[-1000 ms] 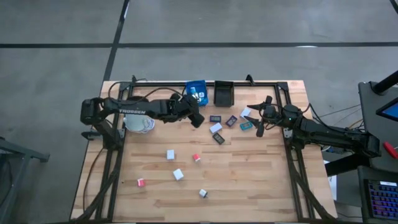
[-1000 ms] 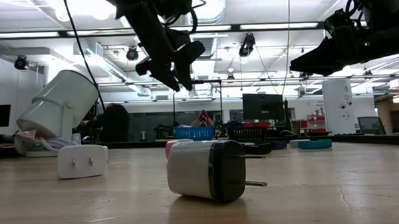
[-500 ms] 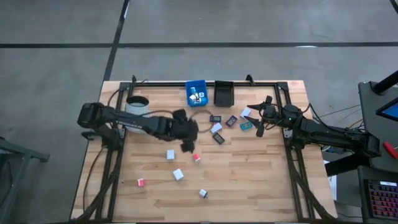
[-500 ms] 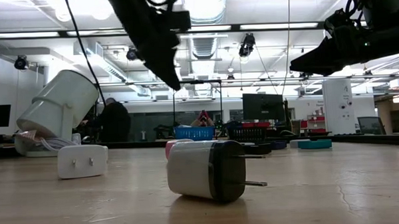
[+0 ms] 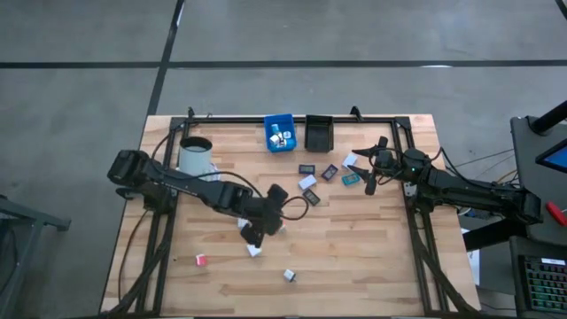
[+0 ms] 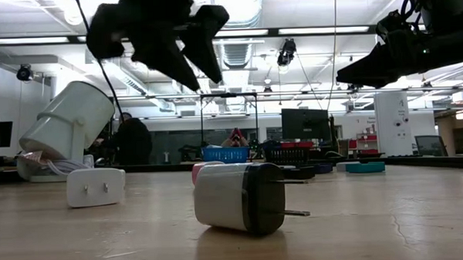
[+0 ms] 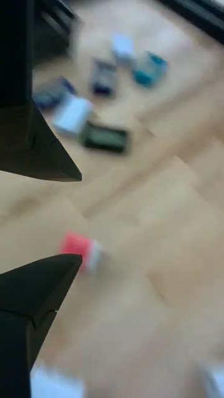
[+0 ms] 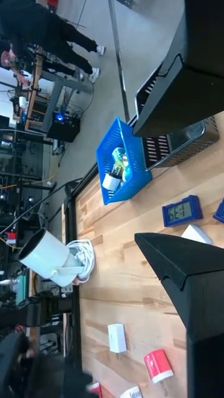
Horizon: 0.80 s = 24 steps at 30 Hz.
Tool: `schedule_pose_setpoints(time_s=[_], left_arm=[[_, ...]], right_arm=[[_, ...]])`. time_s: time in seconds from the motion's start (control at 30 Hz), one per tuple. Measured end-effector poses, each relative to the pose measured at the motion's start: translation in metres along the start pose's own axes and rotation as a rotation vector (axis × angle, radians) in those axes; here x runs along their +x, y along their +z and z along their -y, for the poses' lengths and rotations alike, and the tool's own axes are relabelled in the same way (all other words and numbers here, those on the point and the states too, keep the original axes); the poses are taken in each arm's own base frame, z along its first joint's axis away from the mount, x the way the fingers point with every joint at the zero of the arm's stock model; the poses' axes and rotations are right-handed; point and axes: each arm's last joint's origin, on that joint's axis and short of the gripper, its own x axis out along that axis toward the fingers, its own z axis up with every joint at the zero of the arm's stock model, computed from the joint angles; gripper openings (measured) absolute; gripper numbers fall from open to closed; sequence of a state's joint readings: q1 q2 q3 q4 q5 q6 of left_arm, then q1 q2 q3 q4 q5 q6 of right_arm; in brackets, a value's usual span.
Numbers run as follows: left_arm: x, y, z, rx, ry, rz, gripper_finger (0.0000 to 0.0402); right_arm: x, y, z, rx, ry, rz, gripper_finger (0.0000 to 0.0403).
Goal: Pick & Place Office items
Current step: Put the right small red adapter into the blue basket
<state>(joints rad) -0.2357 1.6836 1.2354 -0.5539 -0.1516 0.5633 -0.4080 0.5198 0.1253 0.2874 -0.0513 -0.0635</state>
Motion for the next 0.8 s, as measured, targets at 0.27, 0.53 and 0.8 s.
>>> schedule_pose_setpoints(time_s=[0.27,0.53,0.8], left_arm=[[0.004,-0.007,-0.009,0.089,-0.139,0.115,0.0204],[0.036,-0.039,-0.016,0.039,-0.136,0.123,0.0204],[0.048,-0.048,-0.007,0.093,-0.178,0.235,0.0204]], right_arm=[[0.000,0.000,0.000,0.000,0.000,0.000,0.0256],[0.000,0.000,0.000,0.000,0.000,0.000,0.0256],[0.000,0.000,0.000,0.000,0.000,-0.001,0.0256]])
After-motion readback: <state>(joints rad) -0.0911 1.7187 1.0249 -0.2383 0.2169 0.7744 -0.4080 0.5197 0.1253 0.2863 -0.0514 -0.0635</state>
